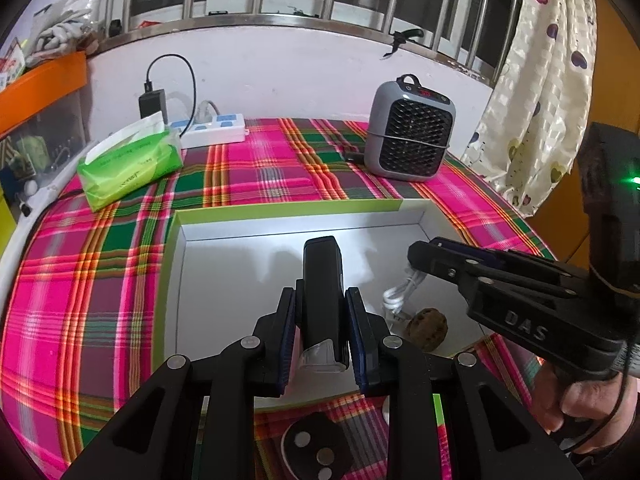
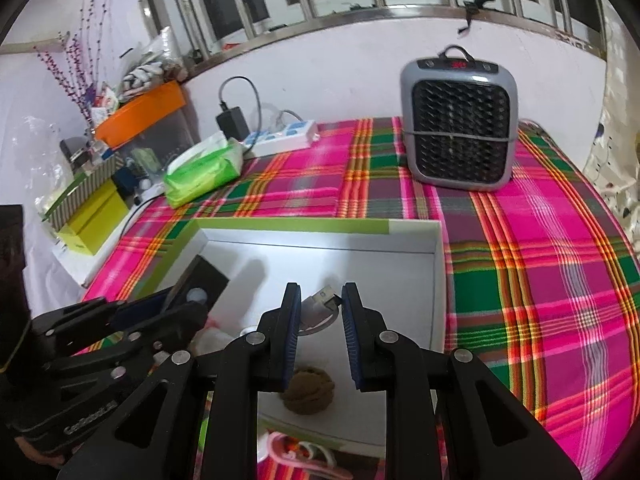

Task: Organize objects
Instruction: 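Carry the black device and white cable into the white box with both tools, then open both tools to release the black device and white cable in the box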

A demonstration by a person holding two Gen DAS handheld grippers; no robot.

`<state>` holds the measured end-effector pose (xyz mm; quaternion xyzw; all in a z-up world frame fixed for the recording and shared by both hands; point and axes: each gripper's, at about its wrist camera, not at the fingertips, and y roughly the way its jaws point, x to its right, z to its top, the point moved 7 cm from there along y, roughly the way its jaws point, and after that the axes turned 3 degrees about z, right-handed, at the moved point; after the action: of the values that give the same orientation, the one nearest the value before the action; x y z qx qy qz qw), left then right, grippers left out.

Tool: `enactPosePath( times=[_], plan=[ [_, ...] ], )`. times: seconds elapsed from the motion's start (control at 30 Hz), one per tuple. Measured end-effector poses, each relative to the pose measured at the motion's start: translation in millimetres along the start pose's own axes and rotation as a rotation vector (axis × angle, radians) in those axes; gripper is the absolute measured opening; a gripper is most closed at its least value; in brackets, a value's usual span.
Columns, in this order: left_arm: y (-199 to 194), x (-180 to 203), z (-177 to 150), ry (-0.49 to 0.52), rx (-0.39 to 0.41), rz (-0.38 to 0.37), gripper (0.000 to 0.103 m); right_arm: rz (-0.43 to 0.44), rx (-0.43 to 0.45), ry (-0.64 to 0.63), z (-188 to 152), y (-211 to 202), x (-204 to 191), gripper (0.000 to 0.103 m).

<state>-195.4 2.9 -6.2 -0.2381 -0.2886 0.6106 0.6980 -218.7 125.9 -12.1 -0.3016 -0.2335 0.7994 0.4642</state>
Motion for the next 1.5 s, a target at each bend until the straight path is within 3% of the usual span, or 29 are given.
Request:
enactPosePath(
  times=[0.57, 0.7, 1.17, 1.5],
  plan=[
    [5.3, 14.9, -8.1, 0.019, -0.028, -0.034, 0.022, 0.005, -0.043, 0.012, -7.9, 11.5, 4.0, 0.024],
    [4.9, 18.4, -9.2, 0.028, -0.027, -0.040, 0.022, 0.008, -0.034, 0.016, -9.1, 9.6, 4.2, 0.035],
    [11.7, 21.2, -14.8, 0.043, -0.053, -0.031, 0.022, 0.012, 0.046, -0.013, -14.7, -25.3, -7.6, 0.035],
    [-4.8, 20.2, -17.1, 0.027, -0.022, -0.055, 0.022, 0.023, 0.055, 0.009, -29.9, -43.5, -5.8, 0.035]
  ],
)
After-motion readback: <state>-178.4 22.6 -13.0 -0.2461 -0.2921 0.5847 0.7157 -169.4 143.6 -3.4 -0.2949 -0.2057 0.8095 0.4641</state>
